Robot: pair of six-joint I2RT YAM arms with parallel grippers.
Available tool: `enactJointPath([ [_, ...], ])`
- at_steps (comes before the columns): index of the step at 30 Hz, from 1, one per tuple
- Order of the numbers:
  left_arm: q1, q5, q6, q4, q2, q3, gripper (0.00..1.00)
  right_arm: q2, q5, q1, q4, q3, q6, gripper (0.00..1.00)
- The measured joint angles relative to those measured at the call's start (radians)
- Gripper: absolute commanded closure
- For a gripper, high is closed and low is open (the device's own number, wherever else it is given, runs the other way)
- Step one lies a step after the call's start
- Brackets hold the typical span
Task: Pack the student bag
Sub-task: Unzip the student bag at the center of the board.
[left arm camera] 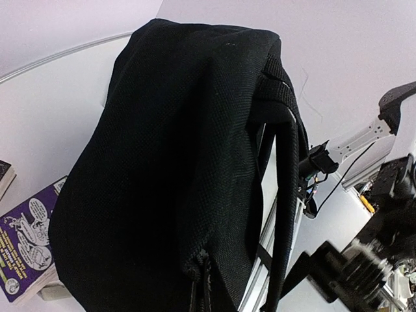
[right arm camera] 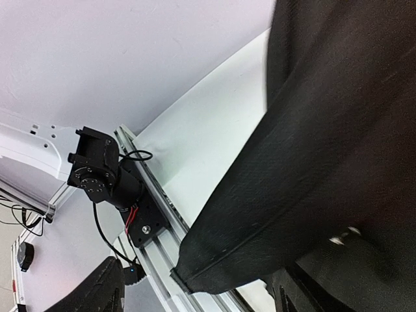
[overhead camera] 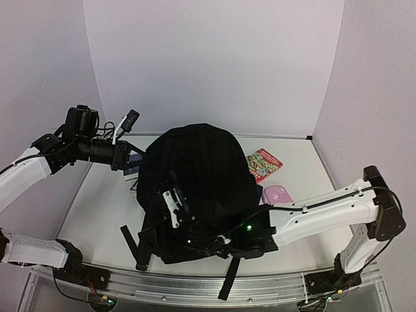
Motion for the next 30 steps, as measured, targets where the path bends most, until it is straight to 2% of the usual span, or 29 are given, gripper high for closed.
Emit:
enactJointPath([
  [5,0.0,-0.02,0.05,-0.011,0.002,0.002,1.0,-0.119,0.021,-0.018,-0.061,-0.068,0.003,0.23],
  [13,0.0,-0.035,0.074,0.002,0.001,-0.015,1.0,-0.19,0.001,-0.131,-0.088,-0.215,0.015,0.37],
  [18,0.0,-0.035,0.076,0.012,0.002,-0.017,1.0,-0.229,0.002,-0.195,-0.095,-0.297,0.029,0.54],
  [23,0.0,-0.032,0.078,0.025,0.012,-0.021,1.0,-0.221,0.027,-0.202,-0.09,-0.297,0.038,0.64],
  [30,0.0,-0.015,0.078,0.036,0.026,-0.021,1.0,-0.105,0.111,-0.167,-0.099,-0.238,0.039,0.65],
])
